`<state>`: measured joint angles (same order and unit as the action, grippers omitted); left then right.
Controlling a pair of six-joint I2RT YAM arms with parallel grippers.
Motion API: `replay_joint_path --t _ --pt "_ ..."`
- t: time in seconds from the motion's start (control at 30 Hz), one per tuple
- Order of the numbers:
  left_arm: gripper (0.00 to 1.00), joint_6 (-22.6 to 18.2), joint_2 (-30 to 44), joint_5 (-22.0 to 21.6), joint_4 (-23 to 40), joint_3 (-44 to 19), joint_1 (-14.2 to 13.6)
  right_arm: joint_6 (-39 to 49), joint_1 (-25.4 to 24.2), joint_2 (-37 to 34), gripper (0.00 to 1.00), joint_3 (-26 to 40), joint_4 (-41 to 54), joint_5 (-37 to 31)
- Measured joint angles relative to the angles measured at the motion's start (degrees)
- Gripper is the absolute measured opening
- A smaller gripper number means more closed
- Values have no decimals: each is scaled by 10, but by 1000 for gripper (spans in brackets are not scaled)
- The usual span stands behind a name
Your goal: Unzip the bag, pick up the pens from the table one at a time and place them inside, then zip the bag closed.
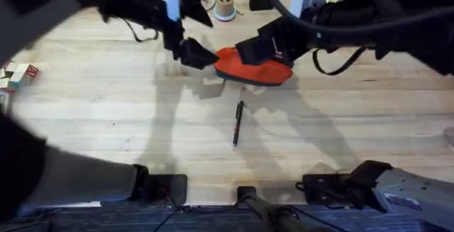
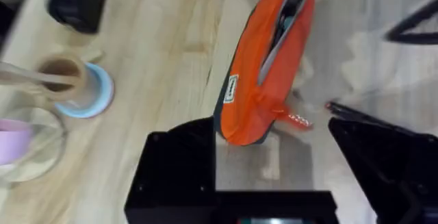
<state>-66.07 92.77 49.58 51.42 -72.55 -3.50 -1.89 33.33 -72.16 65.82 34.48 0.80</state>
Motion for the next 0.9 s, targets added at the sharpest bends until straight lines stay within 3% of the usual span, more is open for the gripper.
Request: replay_joint_path --t 0.23,0.37,0.4,0.47,0.63,0.9 --pt "993 0 -90 0 109 -27 2 46 -3 0 996 7 36 -2" --pt "993 0 -136 -1 137 -27 2 75 -3 0 989 7 48 -2" --pt "993 -1 -139 -1 138 -28 2 81 -3 0 946 7 48 -2" --pt "993 0 -140 -1 138 -29 2 94 -3 -1 765 7 48 -2" --pt "993 0 -140 -1 137 -29 2 120 -3 -3 76 7 49 -6" --pt "993 0 -140 -1 137 -29 2 174 -7 -21 31 8 51 -8"
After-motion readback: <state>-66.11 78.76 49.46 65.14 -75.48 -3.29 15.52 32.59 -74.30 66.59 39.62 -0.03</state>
